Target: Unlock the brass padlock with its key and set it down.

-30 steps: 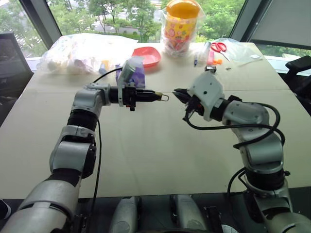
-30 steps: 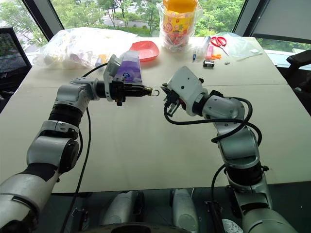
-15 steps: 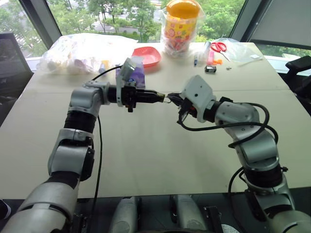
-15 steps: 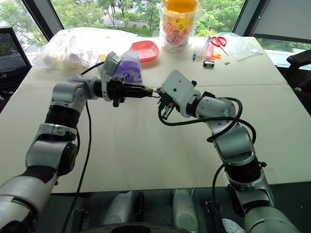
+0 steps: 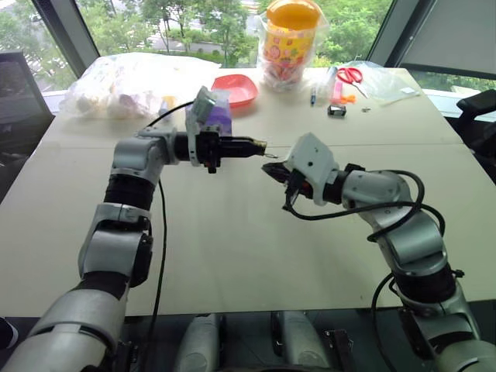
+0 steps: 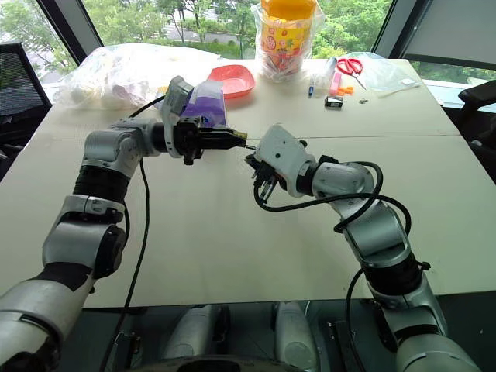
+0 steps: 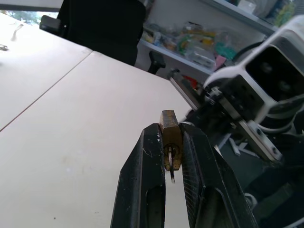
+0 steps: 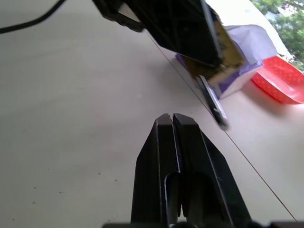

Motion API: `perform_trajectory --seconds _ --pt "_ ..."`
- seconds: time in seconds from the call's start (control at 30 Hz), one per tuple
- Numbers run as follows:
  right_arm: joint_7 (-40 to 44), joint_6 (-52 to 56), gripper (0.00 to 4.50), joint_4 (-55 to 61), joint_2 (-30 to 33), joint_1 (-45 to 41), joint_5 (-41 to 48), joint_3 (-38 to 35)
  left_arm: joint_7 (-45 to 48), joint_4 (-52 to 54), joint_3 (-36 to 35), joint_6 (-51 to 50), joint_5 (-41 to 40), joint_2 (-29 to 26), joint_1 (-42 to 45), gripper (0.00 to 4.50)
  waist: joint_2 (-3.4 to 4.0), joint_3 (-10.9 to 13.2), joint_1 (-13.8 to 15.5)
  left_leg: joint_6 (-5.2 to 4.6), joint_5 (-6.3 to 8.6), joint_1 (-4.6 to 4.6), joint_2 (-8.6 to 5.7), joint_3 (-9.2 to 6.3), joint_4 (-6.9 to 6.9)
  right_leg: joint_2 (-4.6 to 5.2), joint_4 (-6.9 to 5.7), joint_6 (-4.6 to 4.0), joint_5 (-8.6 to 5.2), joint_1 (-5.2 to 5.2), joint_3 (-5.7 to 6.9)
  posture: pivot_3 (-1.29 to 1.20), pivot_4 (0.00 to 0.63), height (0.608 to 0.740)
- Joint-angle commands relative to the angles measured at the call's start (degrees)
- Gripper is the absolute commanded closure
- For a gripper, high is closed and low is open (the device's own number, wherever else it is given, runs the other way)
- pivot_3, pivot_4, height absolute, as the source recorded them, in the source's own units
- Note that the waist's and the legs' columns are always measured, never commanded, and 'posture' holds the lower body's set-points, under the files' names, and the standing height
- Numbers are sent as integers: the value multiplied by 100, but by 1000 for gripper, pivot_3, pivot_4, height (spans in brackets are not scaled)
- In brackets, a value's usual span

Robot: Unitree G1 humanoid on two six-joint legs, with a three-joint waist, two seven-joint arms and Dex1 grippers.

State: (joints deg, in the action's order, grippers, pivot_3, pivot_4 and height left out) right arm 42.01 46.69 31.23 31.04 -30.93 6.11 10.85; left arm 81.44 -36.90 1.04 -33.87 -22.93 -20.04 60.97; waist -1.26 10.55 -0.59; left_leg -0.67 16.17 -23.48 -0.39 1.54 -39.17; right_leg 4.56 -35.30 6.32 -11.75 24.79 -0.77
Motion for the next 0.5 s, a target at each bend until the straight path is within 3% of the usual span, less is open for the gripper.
perform_trajectory --seconds 0.03,0.17,0.5 --pt "110 361 4477 512 611 513 82 -198 -253 -326 -152 136 -12 91 217 4500 0 0 20 0 0 0 -2 0 0 3 3 0 0 -2 0 0 150 740" --pt "124 364 4477 859 1458 1346 -21 -481 -425 -558 -111 56 -39 297 68 4500 -2 0 20 -3 2 -3 -9 2 -1 10 15 -1 -1 -6 -2 0 150 740" --pt "-199 567 4477 1170 1568 1507 129 -778 -935 -1209 205 199 429 794 -243 4500 -2 0 1 -3 2 8 9 1 -2 -10 9 -1 -1 -6 -2 0 150 740"
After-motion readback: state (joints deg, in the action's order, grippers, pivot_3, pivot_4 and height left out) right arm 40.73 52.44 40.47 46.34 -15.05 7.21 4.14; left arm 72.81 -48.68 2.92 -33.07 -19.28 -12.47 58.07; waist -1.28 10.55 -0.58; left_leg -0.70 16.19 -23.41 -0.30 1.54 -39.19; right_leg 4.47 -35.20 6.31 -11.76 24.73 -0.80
